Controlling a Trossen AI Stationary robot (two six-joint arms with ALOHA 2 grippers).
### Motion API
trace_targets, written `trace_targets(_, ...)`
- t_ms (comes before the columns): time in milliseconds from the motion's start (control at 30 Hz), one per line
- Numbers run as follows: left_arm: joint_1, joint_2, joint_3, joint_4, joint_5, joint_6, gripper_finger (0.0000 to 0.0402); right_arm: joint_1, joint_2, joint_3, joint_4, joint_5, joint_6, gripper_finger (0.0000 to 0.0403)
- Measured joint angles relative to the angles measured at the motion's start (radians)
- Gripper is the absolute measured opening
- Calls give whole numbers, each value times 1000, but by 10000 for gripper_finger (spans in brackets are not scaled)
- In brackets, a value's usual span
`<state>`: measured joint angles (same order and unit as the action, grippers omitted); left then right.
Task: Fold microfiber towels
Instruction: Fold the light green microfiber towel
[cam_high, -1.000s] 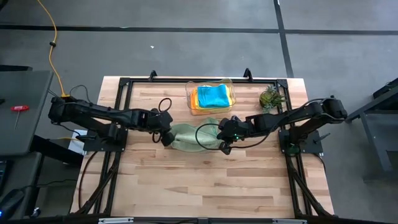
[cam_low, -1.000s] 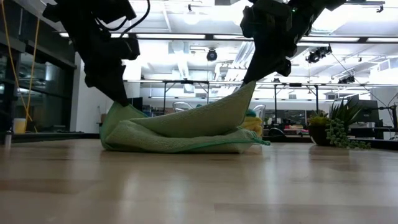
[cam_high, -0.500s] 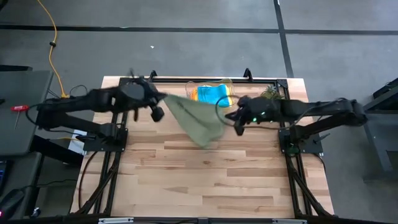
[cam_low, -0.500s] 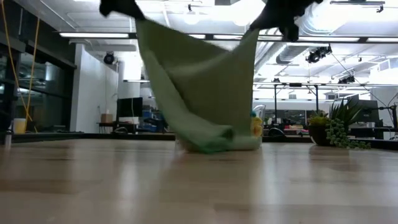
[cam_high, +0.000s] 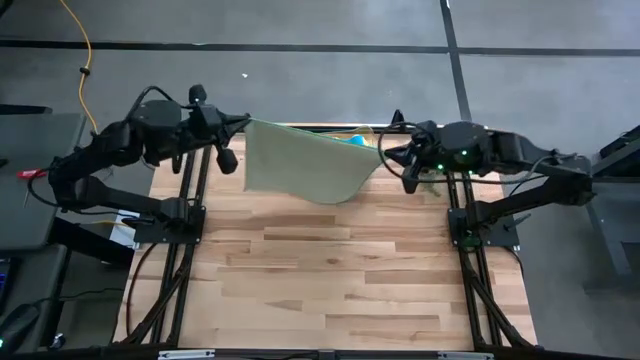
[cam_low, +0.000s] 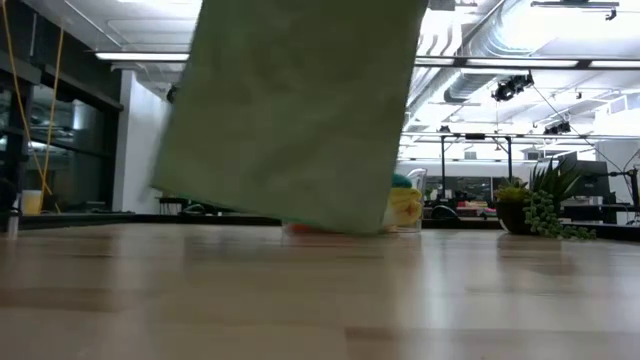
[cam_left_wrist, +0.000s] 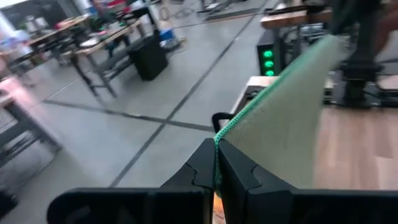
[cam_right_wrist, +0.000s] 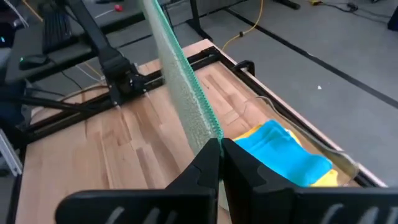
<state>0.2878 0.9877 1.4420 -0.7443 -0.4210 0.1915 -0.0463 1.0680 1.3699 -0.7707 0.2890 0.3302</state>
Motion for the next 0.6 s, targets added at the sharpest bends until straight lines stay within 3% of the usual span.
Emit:
trace_targets(133,0,-6,7,-53,108,-24,0,1,0,61,-72,-12,-18,0)
trace_targets(267,-11,3,-6,-145,191,-102,0,5,1,59,-88,-102,-8,0)
trace_targets(600,-251,15,-209,-217,206,-387,0,192,115,39,-201,-189,95,0)
